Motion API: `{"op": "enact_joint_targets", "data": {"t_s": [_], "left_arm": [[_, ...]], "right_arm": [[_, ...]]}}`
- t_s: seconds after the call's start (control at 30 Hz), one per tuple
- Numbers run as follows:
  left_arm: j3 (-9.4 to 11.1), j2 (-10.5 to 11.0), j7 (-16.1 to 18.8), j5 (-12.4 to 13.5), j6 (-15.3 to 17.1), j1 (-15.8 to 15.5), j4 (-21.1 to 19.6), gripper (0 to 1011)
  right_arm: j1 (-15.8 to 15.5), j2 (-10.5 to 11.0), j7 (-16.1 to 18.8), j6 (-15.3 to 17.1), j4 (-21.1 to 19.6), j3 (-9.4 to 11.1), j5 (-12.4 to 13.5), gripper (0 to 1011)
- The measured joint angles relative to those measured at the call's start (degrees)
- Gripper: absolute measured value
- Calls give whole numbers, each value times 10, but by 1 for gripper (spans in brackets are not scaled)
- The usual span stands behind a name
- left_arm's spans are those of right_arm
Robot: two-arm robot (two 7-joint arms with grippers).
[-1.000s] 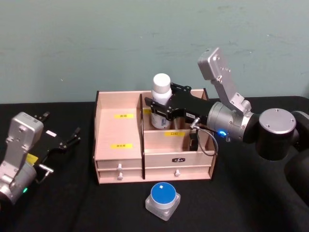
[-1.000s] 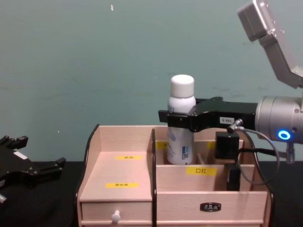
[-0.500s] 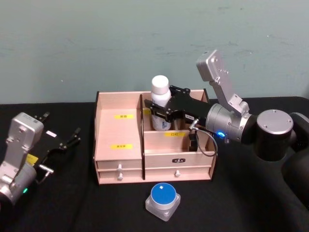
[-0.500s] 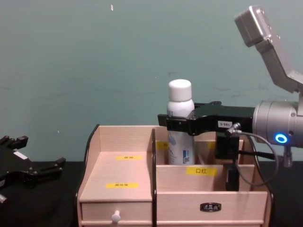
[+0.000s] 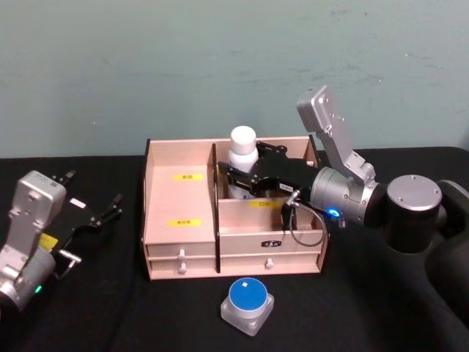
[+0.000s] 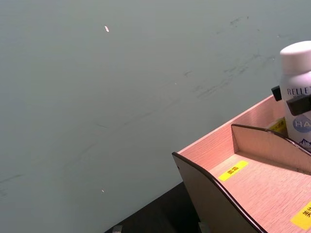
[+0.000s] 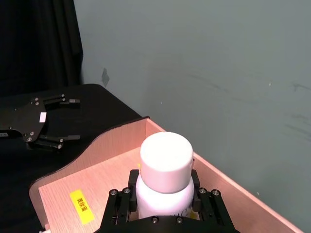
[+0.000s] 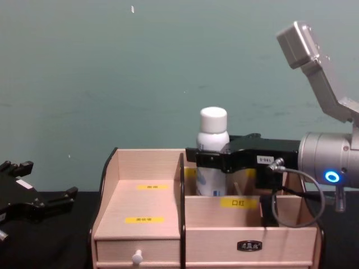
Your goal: Pick up the facial cleanser and watermelon frost from the table and place them into the tiered storage box.
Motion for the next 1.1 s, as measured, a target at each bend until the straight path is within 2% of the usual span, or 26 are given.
{"op": "enact_joint_targets", "data": {"t_s": [0.3,0.43,0.57,0.7,0.87,1.1], "left_arm": [[0,0,0,0,0,0,0,1010],[0,0,0,0,0,0,0,1010],[0,0,0,0,0,0,0,1010],[0,0,0,0,0,0,0,1010],[0,0,0,0,0,0,0,1010],[0,0,0,0,0,0,0,1010]], "right_arm": [[-1,1,0,1,-1,-1,0,622],[-1,1,0,1,-1,-1,0,772],[-4,3,1,1,-6,1,3,848],[-8,8,3,1,-15,4,9,978],[-12,16,3,8,-34,6,13,1000],[-14,39,-4,23,-78,7,7,1000]]}}
